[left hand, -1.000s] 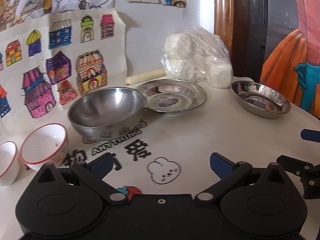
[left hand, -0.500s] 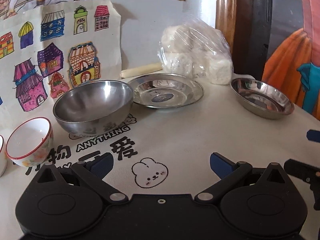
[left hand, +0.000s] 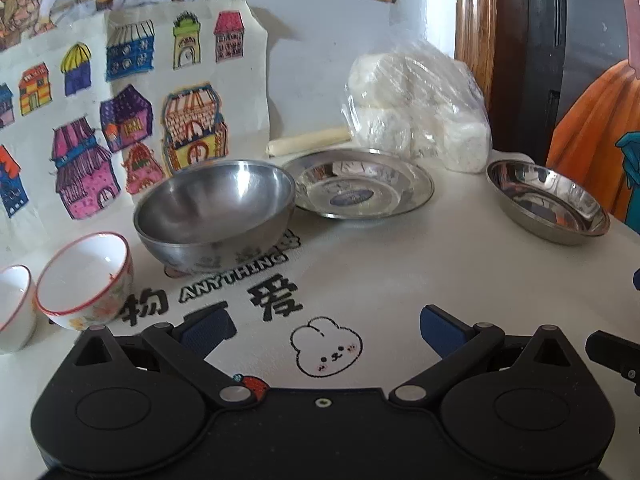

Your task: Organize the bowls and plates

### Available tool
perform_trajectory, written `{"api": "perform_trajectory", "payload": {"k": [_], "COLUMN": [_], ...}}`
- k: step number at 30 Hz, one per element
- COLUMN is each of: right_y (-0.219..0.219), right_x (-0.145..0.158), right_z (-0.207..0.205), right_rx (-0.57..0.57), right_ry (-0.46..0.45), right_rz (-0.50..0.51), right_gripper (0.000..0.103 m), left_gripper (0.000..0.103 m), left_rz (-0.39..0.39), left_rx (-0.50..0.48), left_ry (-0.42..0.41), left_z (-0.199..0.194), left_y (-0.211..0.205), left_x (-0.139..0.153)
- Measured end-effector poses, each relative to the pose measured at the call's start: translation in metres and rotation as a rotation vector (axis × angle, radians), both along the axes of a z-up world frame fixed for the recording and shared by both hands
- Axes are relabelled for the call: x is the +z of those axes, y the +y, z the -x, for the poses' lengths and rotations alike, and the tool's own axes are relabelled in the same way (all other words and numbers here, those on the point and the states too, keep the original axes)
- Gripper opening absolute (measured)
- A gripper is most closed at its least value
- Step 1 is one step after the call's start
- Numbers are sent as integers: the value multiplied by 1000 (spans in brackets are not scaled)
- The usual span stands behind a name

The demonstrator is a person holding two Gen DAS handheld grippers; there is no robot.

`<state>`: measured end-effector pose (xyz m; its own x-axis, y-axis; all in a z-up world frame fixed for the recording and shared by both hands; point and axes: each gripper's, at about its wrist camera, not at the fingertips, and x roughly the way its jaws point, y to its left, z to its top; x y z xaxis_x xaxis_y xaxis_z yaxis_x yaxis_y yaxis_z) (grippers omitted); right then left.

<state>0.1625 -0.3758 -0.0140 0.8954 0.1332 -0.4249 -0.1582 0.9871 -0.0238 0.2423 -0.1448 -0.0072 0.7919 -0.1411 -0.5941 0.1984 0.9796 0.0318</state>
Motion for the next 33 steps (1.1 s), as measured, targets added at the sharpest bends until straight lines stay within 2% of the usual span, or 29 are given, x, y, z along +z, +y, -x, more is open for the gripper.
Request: {"api": "perform_trajectory", "payload": {"k": [10, 17, 22, 25, 29, 33], "right_y": [8, 23, 28, 31, 35, 39], "right_x": [7, 13, 11, 7, 15, 28], "right_z": [14, 27, 24, 15, 2, -5], "right_rx": [4, 3, 8, 1, 38, 54], "right_ry": [7, 24, 33, 23, 15, 3], "right_rz": [-20, -28, -42, -45, -43, -6], "right_gripper": [103, 103, 103, 103, 103, 103], "left_gripper": [102, 102, 102, 102, 102, 102], "left_rz": [42, 76, 60, 85, 77, 31], "left_rx": [59, 74, 60, 72, 92, 131], "left_ry": [-25, -8, 14, 39, 65, 67], "left_z": [26, 37, 26, 14, -2, -10], "left_y": [18, 32, 34, 36, 34, 27], "left_x": [16, 20, 10, 7, 13, 26]}}
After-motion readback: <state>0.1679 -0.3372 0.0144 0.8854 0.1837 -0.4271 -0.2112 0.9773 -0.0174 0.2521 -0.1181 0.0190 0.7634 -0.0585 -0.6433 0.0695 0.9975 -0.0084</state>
